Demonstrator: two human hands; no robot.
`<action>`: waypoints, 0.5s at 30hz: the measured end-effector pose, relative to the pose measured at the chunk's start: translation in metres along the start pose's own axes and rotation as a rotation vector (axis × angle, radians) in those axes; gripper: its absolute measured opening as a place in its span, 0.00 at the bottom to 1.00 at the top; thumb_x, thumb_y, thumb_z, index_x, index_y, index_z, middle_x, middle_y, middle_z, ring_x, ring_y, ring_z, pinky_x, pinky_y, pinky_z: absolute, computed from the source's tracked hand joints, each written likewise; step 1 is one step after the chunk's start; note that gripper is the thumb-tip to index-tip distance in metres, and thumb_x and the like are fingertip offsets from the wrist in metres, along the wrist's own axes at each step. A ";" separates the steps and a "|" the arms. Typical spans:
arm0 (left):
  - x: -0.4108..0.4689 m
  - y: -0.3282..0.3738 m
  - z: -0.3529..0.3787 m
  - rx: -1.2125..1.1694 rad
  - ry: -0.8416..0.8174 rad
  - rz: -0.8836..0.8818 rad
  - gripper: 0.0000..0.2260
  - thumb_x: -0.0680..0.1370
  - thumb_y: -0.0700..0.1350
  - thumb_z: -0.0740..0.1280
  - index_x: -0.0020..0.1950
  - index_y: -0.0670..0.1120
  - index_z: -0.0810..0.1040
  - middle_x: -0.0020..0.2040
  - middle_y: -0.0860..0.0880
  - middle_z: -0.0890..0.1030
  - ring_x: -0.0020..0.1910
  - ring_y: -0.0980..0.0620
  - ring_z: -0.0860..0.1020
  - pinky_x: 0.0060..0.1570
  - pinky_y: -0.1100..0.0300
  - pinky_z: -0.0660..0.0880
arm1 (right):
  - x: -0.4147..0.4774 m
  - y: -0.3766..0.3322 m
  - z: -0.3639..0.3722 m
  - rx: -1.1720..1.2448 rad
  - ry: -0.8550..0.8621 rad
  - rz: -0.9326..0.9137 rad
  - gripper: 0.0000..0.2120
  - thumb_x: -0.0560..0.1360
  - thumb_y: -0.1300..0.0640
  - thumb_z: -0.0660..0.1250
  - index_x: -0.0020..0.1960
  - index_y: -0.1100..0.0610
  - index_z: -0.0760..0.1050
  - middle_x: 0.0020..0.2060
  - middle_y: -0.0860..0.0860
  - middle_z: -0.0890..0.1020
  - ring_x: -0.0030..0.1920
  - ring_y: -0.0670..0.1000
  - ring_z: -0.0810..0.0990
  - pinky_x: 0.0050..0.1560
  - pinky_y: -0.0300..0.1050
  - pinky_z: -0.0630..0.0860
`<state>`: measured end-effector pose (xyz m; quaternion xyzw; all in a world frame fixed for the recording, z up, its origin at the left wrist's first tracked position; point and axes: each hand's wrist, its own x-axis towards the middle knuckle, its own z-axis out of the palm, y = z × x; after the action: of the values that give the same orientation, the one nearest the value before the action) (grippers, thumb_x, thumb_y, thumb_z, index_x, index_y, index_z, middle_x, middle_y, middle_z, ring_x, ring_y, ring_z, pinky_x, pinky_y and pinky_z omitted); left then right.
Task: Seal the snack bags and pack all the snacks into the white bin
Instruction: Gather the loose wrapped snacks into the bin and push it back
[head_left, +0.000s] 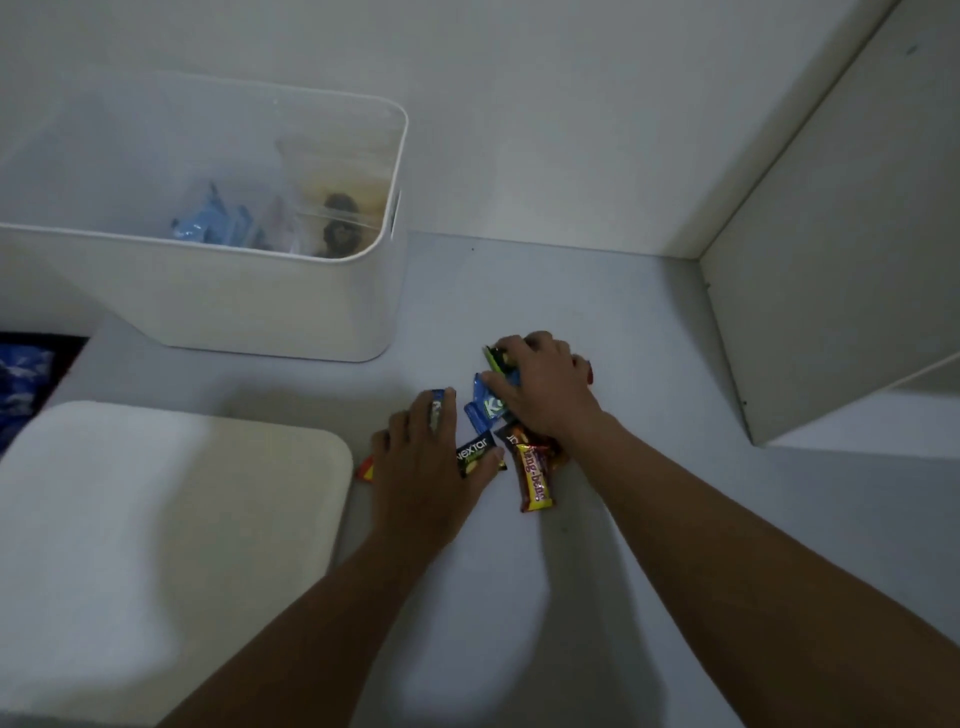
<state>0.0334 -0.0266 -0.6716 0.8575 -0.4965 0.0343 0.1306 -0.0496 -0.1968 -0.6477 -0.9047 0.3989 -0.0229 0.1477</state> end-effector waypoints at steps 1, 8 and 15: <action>0.001 -0.001 0.001 -0.003 0.022 0.024 0.33 0.74 0.68 0.57 0.70 0.46 0.72 0.63 0.45 0.75 0.55 0.43 0.75 0.50 0.51 0.72 | 0.000 0.001 0.002 0.000 0.042 -0.009 0.23 0.78 0.35 0.58 0.67 0.47 0.69 0.62 0.56 0.72 0.64 0.59 0.69 0.63 0.60 0.65; 0.012 0.002 0.006 -0.053 0.052 0.174 0.14 0.78 0.57 0.60 0.50 0.48 0.78 0.47 0.49 0.77 0.26 0.52 0.76 0.20 0.62 0.68 | -0.003 0.001 0.008 0.070 0.211 -0.072 0.16 0.80 0.46 0.61 0.58 0.58 0.71 0.50 0.57 0.72 0.38 0.56 0.77 0.35 0.49 0.77; 0.022 -0.002 0.008 -0.084 0.133 0.272 0.11 0.78 0.51 0.63 0.44 0.48 0.81 0.41 0.51 0.78 0.21 0.52 0.72 0.21 0.64 0.62 | -0.002 0.001 0.003 0.113 0.273 -0.016 0.11 0.77 0.52 0.63 0.50 0.60 0.71 0.45 0.56 0.73 0.33 0.57 0.75 0.31 0.50 0.75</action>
<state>0.0456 -0.0467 -0.6755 0.7719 -0.5993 0.0873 0.1933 -0.0509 -0.1949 -0.6508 -0.8867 0.4060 -0.1691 0.1425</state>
